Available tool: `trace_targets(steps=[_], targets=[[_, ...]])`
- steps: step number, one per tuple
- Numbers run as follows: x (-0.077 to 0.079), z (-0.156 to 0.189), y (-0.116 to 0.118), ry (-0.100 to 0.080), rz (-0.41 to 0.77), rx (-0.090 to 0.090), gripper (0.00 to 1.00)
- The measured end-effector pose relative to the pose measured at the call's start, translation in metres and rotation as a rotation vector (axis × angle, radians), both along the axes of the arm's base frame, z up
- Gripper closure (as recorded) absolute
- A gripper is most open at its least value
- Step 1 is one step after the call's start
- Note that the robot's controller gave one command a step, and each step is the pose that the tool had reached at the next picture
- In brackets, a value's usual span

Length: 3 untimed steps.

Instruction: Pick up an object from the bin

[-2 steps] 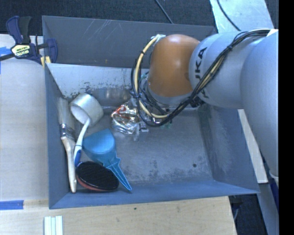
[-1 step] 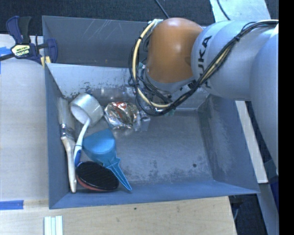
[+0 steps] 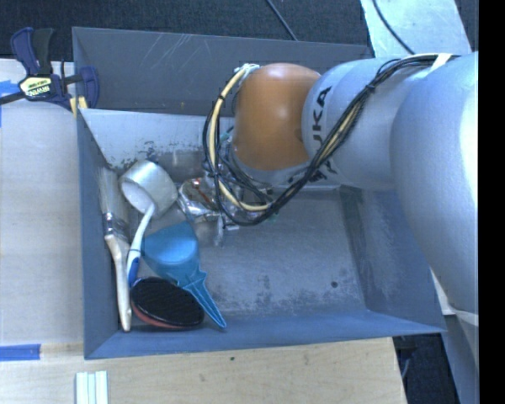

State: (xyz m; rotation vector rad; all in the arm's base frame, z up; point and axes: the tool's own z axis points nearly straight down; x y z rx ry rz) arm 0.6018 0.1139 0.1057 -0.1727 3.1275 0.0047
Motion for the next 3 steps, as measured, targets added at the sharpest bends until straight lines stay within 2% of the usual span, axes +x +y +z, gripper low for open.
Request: trace_targets(steps=[1, 2, 3], targets=[[0.019, -0.036, 0.035, -0.017, 0.183, -0.005, 0.00], [0.002, -0.034, 0.039, -0.008, -0.019, 0.001, 1.00], [0.002, -0.034, 0.039, -0.008, -0.019, 0.001, 1.00]])
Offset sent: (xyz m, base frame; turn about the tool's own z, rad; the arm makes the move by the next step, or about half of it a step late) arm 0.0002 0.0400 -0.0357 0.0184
